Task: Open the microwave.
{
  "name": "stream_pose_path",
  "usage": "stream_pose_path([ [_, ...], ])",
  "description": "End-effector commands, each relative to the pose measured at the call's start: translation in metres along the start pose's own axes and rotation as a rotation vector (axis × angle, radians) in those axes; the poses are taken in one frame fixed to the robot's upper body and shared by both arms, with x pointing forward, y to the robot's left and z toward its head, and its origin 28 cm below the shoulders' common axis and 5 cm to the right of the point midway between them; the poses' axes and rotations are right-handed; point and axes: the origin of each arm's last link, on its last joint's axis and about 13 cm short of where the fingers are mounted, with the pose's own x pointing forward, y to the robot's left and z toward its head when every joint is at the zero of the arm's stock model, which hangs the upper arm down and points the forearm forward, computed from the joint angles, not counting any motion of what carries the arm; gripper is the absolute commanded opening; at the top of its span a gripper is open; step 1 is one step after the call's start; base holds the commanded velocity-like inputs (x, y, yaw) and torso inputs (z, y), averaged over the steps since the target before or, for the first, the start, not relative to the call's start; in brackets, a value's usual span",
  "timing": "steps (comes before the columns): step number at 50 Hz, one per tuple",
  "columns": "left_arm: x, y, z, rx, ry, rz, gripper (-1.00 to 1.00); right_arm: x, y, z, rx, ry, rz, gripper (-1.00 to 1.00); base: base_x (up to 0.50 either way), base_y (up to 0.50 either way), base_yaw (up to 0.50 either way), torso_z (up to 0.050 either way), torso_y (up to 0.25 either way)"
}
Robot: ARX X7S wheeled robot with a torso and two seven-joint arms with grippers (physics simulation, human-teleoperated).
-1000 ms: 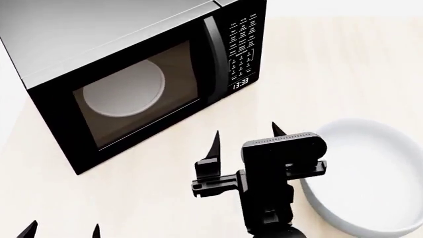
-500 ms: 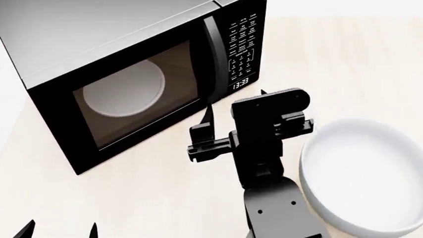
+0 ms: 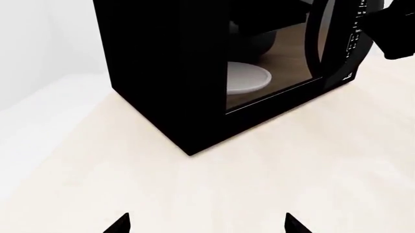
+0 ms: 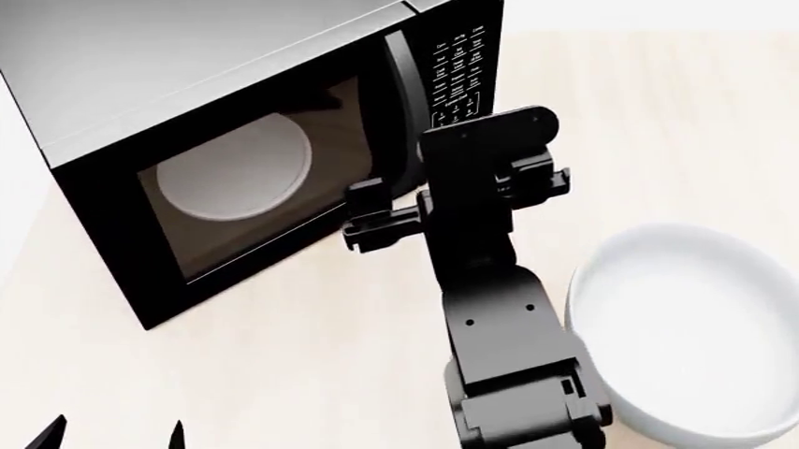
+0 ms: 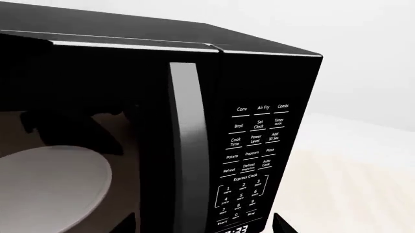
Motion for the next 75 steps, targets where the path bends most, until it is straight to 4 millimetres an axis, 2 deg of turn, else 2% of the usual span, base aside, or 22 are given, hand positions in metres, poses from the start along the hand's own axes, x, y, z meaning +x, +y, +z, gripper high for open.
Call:
stream_pose_path([
  [1, 0.0, 0.0, 0.0, -0.001, 0.0, 0.001, 1.0, 0.014, 0.001, 0.003, -0.006, 0.006, 0.005, 1.0, 0.0, 0.0, 0.0, 0.0, 0.0],
  [13, 0.0, 0.0, 0.001, -0.005, 0.001, -0.002, 1.0, 0.021, 0.002, 0.006, -0.022, 0.017, -0.001, 1.0, 0.0, 0.0, 0.0, 0.0, 0.0],
  [39, 0.0, 0.002, 0.001, -0.007, 0.0, 0.005, 1.0, 0.02, 0.003, -0.008, -0.023, 0.048, -0.015, 1.0, 0.0, 0.0, 0.0, 0.0, 0.0],
  [40, 0.0, 0.001, 0.001, -0.006, -0.001, 0.004, 1.0, 0.02, 0.003, -0.008, -0.02, 0.048, -0.018, -1.0, 0.0, 0.0, 0.0, 0.0, 0.0],
  [54, 0.0, 0.0, -0.001, -0.001, 0.003, -0.004, 1.0, 0.016, 0.001, -0.015, -0.03, 0.056, -0.033, -1.0, 0.0, 0.0, 0.0, 0.0, 0.0],
  [63, 0.001, 0.0, -0.001, -0.001, 0.003, 0.0, 1.0, -0.001, 0.001, -0.025, -0.026, 0.055, -0.025, -1.0, 0.0, 0.0, 0.0, 0.0, 0.0],
  [75, 0.001, 0.0, -0.001, 0.0, 0.002, -0.003, 1.0, -0.02, 0.004, -0.028, -0.006, 0.035, -0.004, -1.0, 0.0, 0.0, 0.0, 0.0, 0.0],
])
